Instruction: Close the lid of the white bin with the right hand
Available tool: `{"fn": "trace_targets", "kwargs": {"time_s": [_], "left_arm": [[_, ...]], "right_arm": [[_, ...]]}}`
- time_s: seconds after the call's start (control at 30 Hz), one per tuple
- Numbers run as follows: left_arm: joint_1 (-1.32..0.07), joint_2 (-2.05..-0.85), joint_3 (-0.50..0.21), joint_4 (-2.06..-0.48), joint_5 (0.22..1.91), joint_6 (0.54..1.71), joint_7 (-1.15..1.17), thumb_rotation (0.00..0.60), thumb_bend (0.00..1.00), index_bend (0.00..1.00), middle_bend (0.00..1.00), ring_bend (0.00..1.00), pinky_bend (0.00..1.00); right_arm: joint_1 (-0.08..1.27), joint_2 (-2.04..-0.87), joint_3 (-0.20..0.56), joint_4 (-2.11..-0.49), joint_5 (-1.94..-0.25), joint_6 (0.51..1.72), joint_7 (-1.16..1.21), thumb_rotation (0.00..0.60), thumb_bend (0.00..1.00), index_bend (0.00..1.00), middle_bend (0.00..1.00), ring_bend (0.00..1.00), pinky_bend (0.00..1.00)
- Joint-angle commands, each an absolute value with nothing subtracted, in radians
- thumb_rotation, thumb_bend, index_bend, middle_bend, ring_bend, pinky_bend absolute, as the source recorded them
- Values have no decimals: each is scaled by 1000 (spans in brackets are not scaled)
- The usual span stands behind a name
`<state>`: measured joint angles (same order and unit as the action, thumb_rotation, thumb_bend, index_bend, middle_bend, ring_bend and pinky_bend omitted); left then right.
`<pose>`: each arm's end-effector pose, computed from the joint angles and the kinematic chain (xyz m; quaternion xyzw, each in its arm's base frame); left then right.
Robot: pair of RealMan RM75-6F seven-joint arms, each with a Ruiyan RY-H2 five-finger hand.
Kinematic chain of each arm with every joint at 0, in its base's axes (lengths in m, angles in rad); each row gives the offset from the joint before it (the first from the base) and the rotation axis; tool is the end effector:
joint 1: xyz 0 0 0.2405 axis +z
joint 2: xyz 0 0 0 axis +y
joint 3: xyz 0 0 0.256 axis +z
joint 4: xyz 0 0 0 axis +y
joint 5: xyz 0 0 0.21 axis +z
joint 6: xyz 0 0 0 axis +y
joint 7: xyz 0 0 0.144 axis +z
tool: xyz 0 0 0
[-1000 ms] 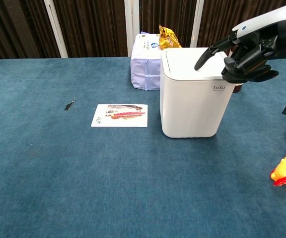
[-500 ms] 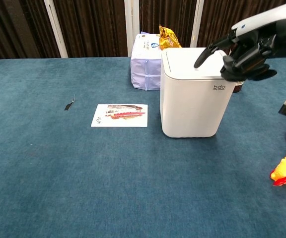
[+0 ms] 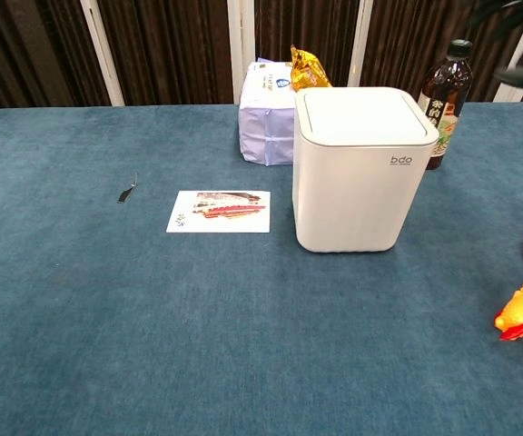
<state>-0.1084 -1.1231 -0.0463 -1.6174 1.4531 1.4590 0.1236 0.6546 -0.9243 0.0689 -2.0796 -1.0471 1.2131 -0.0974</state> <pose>-0.3131 0.1874 0.1559 -0.6118 -0.3656 -0.3458 0.6103 -0.1575 -0.2903 0.1529 0.6406 -0.4562 0.4253 0.4479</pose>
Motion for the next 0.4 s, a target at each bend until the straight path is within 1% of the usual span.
{"fn": "trace_targets", "kwargs": {"time_s": [0.03,0.07,0.2,0.3,0.4], "left_arm": [[-104,-1124,-43,-1621,1459,1467,132,600,0,0,0,0,0],[-100,-1125,-41,-1622,1463,1475,137,600,0,0,0,0,0],[-93,-1130,-39,-1621,1466,1488,152,600,0,0,0,0,0],[-92,-1130,-39,-1619,1462,1486,164,600,0,0,0,0,0],[-91,-1132,-43,-1616,1456,1489,171,600,0,0,0,0,0]], "right_arm": [[469,-985,-66,-1922,-1237,1382,-105,600,340,0,0,0,27],[433,-1001,-86,-1888,-1263,1410,-92,600,339,0,0,0,14],[323,-1054,-123,-1764,-1348,1521,-30,600,338,0,0,0,0],[261,-1079,-137,-1670,-1386,1581,-9,600,335,0,0,0,0],[218,-1098,-132,-1603,-1400,1621,2,600,335,0,0,0,0]]}}
